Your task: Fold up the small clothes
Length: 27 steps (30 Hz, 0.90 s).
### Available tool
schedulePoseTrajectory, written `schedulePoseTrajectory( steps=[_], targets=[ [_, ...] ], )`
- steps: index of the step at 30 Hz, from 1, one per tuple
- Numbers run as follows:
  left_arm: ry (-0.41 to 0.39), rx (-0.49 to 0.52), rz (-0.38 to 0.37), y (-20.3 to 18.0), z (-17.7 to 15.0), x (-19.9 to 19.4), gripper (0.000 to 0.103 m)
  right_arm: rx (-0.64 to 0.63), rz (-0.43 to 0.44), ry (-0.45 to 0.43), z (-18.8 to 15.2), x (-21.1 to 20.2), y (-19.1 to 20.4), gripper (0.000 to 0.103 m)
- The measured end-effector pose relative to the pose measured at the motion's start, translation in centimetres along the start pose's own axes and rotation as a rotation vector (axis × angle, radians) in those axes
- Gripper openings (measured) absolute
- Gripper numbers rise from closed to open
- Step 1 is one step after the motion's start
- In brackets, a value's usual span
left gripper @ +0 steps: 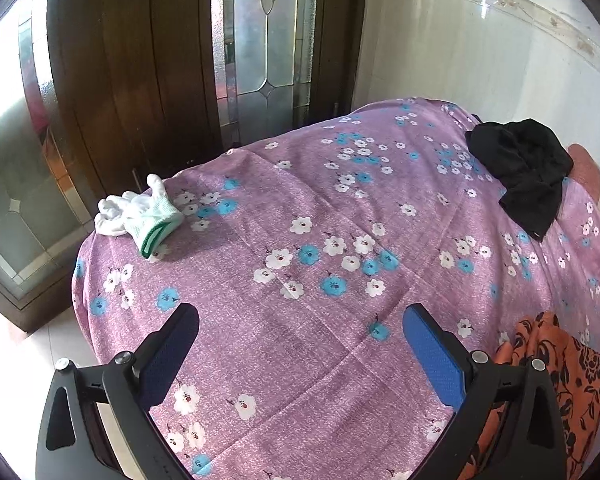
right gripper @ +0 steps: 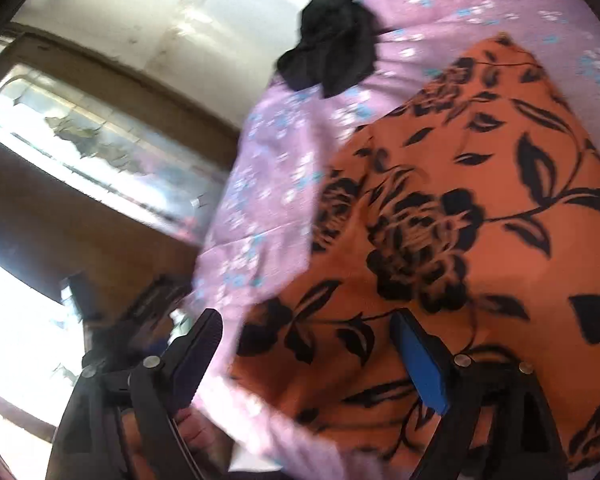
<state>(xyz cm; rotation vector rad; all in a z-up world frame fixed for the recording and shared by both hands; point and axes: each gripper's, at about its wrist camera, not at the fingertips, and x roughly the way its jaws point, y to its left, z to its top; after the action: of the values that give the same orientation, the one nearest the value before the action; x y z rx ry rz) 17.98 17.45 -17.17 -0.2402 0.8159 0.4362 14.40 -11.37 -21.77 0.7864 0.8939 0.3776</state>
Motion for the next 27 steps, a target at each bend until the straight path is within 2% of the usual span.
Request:
schedulePoseTrajectory(
  steps=[3, 5, 7, 8, 11, 12, 14, 16, 18, 20, 21, 22, 23, 25, 27],
  targets=[
    [-0.033, 0.017, -0.028, -0.8, 0.0, -0.9, 0.102, -0.03, 0.061, 0.038, -0.8, -1.5, -0.2, 0.088],
    [-0.07, 0.048, -0.057, -1.7, -0.1, -1.9, 0.102, -0.016, 0.093, 0.005, -0.9, -3.9, -1.4, 0.088],
    [-0.124, 0.092, -0.116, -3.1, -0.5, -3.6, 0.102, 0.001, 0.066, -0.065, -1.1, -6.3, -2.6, 0.087],
    [-0.143, 0.109, -0.14, -3.7, -0.8, -4.2, 0.102, 0.011, 0.036, -0.104, -0.9, -7.8, -3.4, 0.083],
    [-0.188, 0.203, -0.269, -6.9, -2.4, -6.6, 0.102, 0.058, -0.066, -0.184, 0.4, -10.4, -5.5, 0.063],
    [-0.199, 0.231, -0.295, -7.7, -3.0, -7.3, 0.102, 0.09, -0.11, -0.208, 0.8, -11.3, -6.6, 0.053],
    [-0.221, 0.296, -0.325, -9.6, -4.2, -8.3, 0.102, 0.139, -0.144, -0.225, 1.6, -12.2, -7.9, 0.044],
    [-0.228, 0.389, -0.312, -11.7, -5.6, -8.7, 0.102, 0.175, -0.151, -0.213, 2.3, -12.0, -9.1, 0.041],
    [-0.191, 0.449, -0.259, -13.0, -6.7, -7.8, 0.102, 0.197, -0.141, -0.174, 2.1, -11.2, -9.8, 0.041],
    [-0.086, 0.507, -0.161, -14.2, -7.8, -5.1, 0.102, 0.199, -0.145, -0.105, 1.7, -9.5, -10.3, 0.042],
    [-0.008, 0.529, -0.122, -14.4, -8.4, -3.2, 0.102, 0.181, -0.175, -0.077, 1.6, -8.7, -10.3, 0.042],
    [0.049, 0.531, -0.11, -14.4, -8.8, -1.8, 0.102, 0.165, -0.196, -0.067, 1.6, -8.0, -10.3, 0.041],
    [0.067, 0.508, -0.117, -14.1, -9.0, -1.1, 0.102, 0.153, -0.205, -0.059, 1.7, -7.9, -10.5, 0.041],
    [0.063, 0.476, -0.149, -13.5, -8.7, -1.1, 0.102, 0.156, -0.203, -0.029, 2.5, -7.8, -10.3, 0.04],
    [0.049, 0.503, -0.149, -13.6, -8.9, -1.2, 0.102, 0.146, -0.212, -0.017, 3.8, -8.0, -10.0, 0.041]
  ],
)
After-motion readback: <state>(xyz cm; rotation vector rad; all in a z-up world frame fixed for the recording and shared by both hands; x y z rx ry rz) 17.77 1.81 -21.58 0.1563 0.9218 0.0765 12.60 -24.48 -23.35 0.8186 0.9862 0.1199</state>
